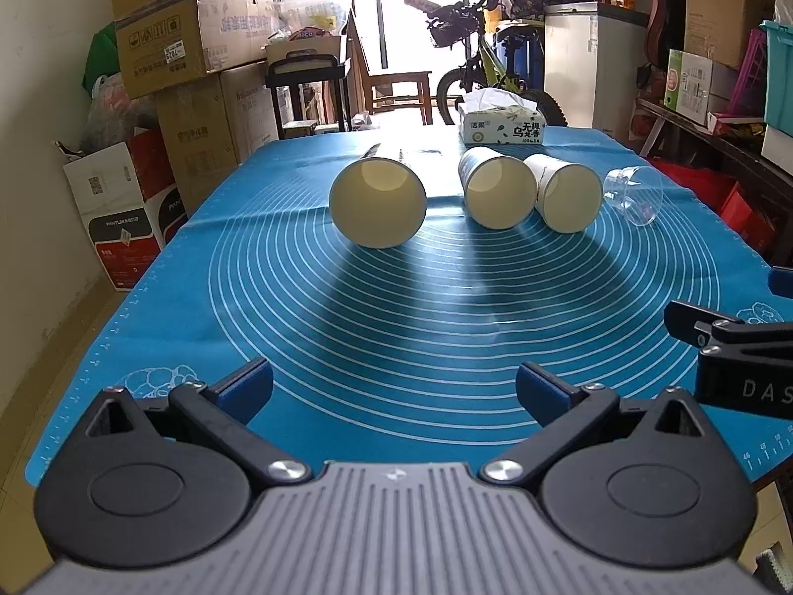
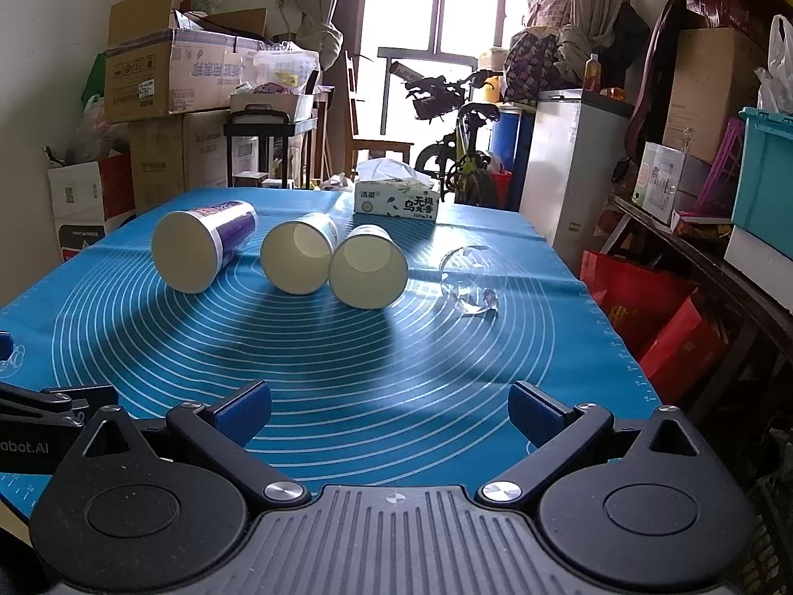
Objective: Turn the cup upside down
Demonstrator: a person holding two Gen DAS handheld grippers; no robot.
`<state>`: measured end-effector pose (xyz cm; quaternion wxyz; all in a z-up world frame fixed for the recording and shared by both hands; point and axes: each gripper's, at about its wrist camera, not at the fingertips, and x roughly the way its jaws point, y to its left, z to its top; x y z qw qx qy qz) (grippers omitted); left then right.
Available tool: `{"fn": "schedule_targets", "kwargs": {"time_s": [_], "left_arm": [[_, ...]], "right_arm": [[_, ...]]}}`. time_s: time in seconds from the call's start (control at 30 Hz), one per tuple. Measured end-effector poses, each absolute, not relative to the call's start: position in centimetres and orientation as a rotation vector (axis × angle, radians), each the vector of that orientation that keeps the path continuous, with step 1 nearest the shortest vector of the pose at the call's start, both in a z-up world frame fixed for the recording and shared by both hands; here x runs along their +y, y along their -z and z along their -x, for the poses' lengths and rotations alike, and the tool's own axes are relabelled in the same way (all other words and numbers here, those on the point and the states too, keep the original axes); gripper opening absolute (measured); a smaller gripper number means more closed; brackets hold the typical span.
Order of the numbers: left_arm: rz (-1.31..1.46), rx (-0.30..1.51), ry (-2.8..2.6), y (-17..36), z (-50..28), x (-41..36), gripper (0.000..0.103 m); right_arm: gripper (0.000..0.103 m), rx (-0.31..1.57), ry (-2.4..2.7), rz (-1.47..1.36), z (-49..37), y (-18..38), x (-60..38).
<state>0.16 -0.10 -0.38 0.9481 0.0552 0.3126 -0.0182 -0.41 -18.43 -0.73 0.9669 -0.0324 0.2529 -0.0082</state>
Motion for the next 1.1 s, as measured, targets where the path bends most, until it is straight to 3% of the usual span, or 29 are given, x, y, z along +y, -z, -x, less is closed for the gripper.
{"fn": "schedule_targets", "kwargs": {"time_s": [1.1], "left_arm": [[-0.087, 0.617, -0.016, -0.05, -1.15, 0.52, 0.103]], "right_arm": [[0.103, 0.496, -0.002, 0.056, -0.37, -0.18, -18.95]]}}
